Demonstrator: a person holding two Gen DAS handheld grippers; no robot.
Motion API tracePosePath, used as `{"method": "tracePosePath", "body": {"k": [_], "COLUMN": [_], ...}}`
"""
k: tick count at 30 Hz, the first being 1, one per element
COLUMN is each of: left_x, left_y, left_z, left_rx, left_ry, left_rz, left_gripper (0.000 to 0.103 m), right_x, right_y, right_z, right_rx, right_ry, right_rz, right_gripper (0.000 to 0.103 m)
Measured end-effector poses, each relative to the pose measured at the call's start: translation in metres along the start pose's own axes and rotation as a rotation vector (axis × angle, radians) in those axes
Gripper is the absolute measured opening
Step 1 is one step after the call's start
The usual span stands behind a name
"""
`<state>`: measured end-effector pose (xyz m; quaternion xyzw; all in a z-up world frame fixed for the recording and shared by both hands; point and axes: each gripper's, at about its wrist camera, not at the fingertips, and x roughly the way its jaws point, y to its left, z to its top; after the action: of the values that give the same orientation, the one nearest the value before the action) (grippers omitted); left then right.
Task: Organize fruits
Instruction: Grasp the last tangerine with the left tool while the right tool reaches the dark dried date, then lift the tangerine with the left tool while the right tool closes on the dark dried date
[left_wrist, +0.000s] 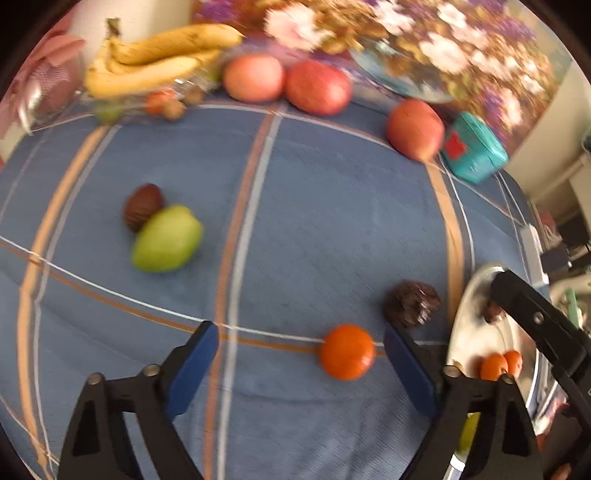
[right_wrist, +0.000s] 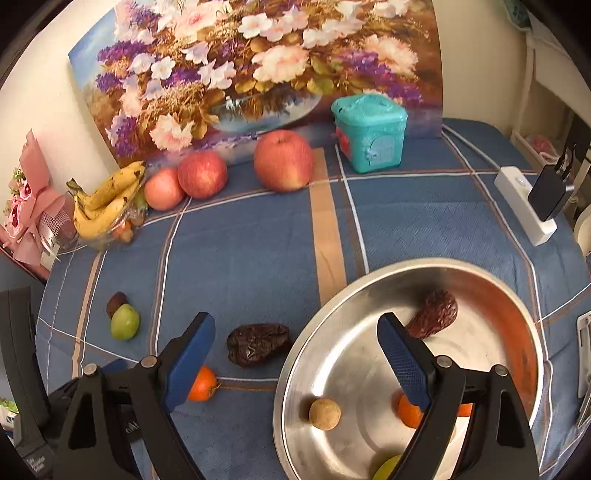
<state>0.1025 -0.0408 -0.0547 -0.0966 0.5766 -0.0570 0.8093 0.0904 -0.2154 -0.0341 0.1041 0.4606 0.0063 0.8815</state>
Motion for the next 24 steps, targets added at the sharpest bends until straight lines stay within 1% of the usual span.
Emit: {"method": "tracePosePath", "body": {"k": [3,4,9,10,11,12,15,17,24], "left_x": [0.008,0.010,0.014,0.015,0.016,0.017,0.013,0.007,-0.007], "left_y": [-0.010,-0.012,-0.019,-0.019,-0.020,-0.021,-0.020,-0.011,0.041], "left_z": [-0.003,-0.004,-0.006,-0.006,-0.007,-0.007,-0.007,-0.004,0.007], "left_rx": [0.029,0.035,0.036,0.043,0.050,0.051,0.044,0.023,-0.185], "left_ry": [0.034,0.041,0.066,0.069,0.074,0.076,0.067,0.047,-0.022], "left_rz": [-0.033,-0.043,-0.098,-0.096,-0.088,-0.079,-0.087,-0.084,-0.064], "left_gripper": [0.081,0.076,0.058,0.048,0.036,0.036,0.035,0.035,0.035], "right_x": [0.001,0.002,0.005,0.006,0.006,0.005,0.006,0.008,0.021], "right_y": [0.000,0.000,-0.001,-0.001,-0.001,-0.001,0.002,0.005,0.025], "right_z": [-0.001,-0.001,-0.002,-0.001,-0.001,-0.001,0.000,0.000,0.000], "right_rx": [-0.002,-0.001,0.009,0.007,0.004,0.003,-0.008,-0.021,-0.109], "right_ry": [0.002,0.004,0.017,0.016,0.015,0.013,0.014,0.018,0.050], "right_rz": [0.002,0.003,0.013,0.013,0.014,0.016,0.024,0.028,0.013], "right_gripper": [0.090,0.090,0.090,0.090,0.090,0.090,0.090,0.090,0.090]}}
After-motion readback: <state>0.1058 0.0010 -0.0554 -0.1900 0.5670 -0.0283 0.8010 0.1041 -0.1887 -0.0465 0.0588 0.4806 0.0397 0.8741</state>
